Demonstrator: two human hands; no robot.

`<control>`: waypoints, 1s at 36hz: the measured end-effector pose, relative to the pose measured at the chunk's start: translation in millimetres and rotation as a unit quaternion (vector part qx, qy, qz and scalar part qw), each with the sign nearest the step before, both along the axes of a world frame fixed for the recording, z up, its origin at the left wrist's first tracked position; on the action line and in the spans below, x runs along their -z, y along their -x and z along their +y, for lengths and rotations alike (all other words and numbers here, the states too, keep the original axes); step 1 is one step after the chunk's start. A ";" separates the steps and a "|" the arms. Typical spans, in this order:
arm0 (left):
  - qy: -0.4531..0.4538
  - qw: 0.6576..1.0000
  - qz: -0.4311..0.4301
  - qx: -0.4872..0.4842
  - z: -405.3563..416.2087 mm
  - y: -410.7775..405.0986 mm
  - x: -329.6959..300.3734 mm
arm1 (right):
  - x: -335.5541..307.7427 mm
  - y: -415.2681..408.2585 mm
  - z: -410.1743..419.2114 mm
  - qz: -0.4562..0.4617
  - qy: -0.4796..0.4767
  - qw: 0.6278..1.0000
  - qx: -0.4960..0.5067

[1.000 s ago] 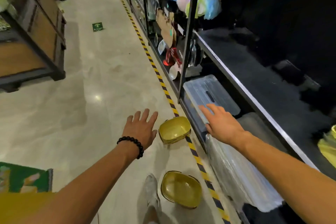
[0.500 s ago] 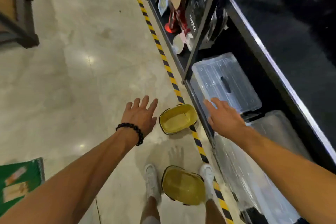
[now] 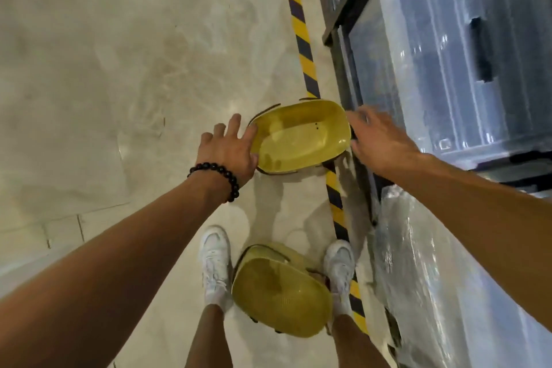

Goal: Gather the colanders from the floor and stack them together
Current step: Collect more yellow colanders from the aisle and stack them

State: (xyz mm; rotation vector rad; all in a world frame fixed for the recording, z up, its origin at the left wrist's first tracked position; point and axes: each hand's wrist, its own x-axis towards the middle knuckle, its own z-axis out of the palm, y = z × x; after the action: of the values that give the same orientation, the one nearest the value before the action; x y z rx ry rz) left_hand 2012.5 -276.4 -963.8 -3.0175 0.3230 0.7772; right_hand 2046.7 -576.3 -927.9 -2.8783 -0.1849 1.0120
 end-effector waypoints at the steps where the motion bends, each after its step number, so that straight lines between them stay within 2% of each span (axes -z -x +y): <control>1: -0.003 1.000 0.003 -0.008 -0.1 -0.2 18.8 | 17.6 -0.9 -1.1 0.000 0.002 1.000 0.000; 5: 0.003 0.999 0.014 -0.045 0.5 3.4 94.6 | 88.7 -2.9 -9.8 -0.001 0.001 1.000 0.006; 10: -0.004 0.997 0.020 -0.069 -1.4 6.9 157.9 | 151.4 -4.2 -20.8 -0.003 0.006 0.999 0.041; 16: 0.023 0.995 0.034 -0.091 -1.3 11.3 205.3 | 200.4 -4.6 -26.9 -0.014 -0.025 0.995 0.092; 21: 0.073 0.989 0.045 -0.124 -4.9 5.4 220.3 | 221.5 -6.1 -34.2 -0.030 -0.054 0.990 0.125; 25: 0.062 0.990 0.052 -0.116 2.0 -3.6 209.5 | 208.2 4.6 -31.5 0.000 -0.076 0.985 0.155; 28: 0.055 0.992 0.050 -0.100 10.8 -9.0 178.1 | 179.0 13.8 -27.5 -0.001 -0.097 0.982 0.163; 36: 0.060 0.998 0.022 -0.027 35.7 -37.7 13.8 | 26.5 36.0 -17.8 -0.001 -0.145 0.967 0.208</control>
State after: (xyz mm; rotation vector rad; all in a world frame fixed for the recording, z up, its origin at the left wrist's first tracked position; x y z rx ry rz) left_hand 2050.1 -240.7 -977.7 -3.1375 0.3021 0.8582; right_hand 2010.7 -594.2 -954.4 -2.5010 0.2443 0.8221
